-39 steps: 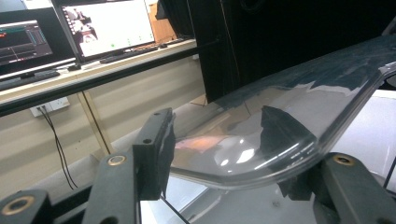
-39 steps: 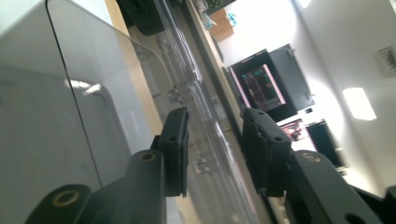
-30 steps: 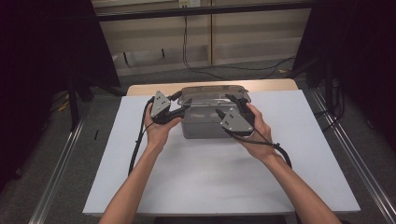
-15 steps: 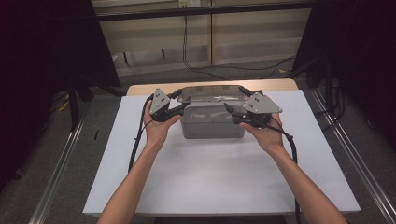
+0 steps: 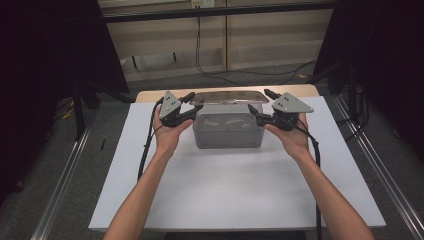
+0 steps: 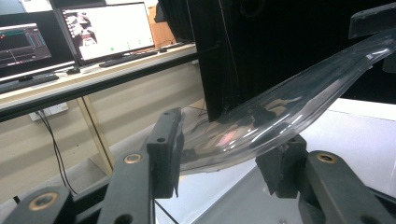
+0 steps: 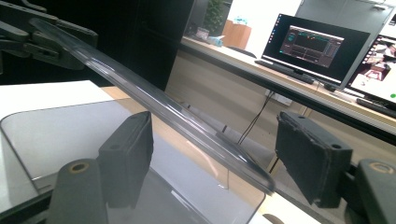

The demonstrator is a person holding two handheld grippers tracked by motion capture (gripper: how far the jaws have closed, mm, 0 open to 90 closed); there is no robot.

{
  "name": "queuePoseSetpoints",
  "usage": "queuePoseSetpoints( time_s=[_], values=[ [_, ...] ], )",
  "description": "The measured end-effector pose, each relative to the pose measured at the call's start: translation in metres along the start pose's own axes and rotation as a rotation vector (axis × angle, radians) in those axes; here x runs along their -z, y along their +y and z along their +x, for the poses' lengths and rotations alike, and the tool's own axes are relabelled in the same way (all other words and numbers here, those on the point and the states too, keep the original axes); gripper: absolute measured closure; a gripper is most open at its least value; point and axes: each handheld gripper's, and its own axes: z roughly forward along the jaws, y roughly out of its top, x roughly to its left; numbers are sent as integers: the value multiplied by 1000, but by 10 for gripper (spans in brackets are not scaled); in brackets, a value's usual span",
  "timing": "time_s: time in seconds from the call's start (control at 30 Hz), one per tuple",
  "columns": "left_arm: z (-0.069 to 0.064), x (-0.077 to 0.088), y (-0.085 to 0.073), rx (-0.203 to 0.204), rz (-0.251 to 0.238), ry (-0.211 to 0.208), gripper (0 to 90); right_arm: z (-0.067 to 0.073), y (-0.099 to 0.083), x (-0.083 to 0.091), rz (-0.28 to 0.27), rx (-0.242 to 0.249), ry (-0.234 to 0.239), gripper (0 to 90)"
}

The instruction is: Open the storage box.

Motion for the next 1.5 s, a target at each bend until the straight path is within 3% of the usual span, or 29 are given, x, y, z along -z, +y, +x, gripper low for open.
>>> queuePoseSetpoints(
  time_s=[0.33, 0.77, 0.9, 1.07, 1.5],
  values=[
    [4, -3, 4, 3, -8, 6, 555, -14, -8, -8, 0, -20, -28, 310],
    [10, -6, 9, 15, -18, 16, 578, -28, -15, -21, 14, -66, -15, 356],
    [11, -7, 11, 26, -19, 14, 583, -31, -19, -24, 15, -61, -20, 382],
    [14, -9, 13, 29, -21, 20, 591, -32, -18, -29, 15, -60, 5, 411],
    [19, -14, 15, 34, -26, 34, 611, -43, -30, -43, 17, -89, -7, 496]
  ],
)
